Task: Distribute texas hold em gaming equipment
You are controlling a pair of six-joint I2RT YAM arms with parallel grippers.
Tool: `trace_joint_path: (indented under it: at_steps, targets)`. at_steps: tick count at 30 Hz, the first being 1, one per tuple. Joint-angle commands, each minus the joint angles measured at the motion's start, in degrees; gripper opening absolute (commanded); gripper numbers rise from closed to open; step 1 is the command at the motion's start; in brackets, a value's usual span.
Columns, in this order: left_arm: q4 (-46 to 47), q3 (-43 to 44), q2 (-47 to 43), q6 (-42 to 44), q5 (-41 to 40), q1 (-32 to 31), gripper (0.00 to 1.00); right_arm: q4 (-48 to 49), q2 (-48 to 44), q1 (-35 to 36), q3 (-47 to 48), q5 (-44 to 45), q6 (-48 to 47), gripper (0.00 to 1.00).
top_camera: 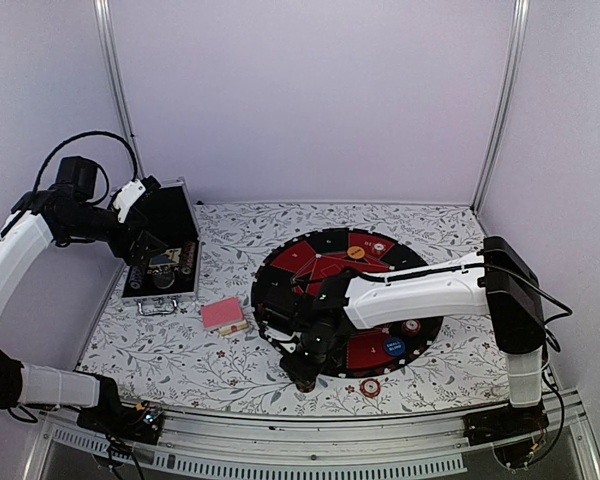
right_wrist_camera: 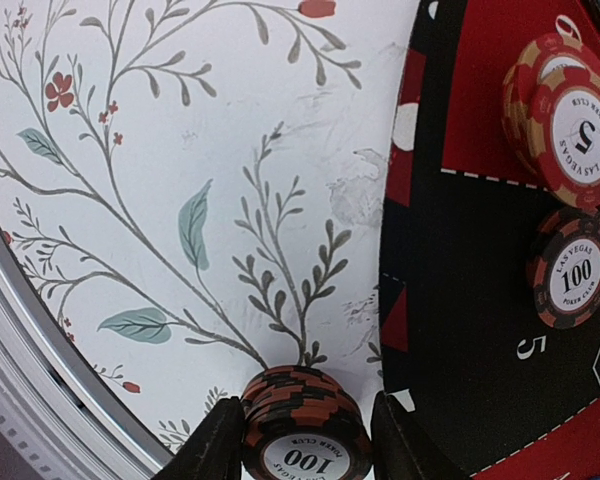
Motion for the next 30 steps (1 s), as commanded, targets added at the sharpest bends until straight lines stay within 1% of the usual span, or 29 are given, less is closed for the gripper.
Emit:
trace_joint_path:
  at_steps: [1,6,12,18,25,30]
  targets:
    - [-0.2,0.4,0.1,0.4,-0.3,-0.6,1.0,-1.0,-0.4,0.0,-0.3,0.3,-0.2,0.45]
    - [-0.1,0.6,0.2,0.5,-0.3,-0.6,1.0,-1.3,-0.5,0.1,-0.4,0.3,-0.6,0.45]
    - [-0.1,0.9,0.3,0.5,-0.3,-0.6,1.0,-1.4,-1.1,0.0,-0.1,0.3,-1.0,0.29]
    - [-0.1,0.9,0.2,0.5,-0.2,-0.6,1.0,-1.7,-1.7,0.0,0.7,0.3,-0.8,0.2]
    - [-0.1,0.9,0.2,0.5,-0.1,-0.6,1.0,-4.0,-3.1,-0.3,3.7,0.7,-0.6,0.19]
    - [-0.1,0.7,0.2,0.6,0.0,-0.6,1.0,-5.1,-5.1,-1.4,3.7,0.4,-0.1,0.19]
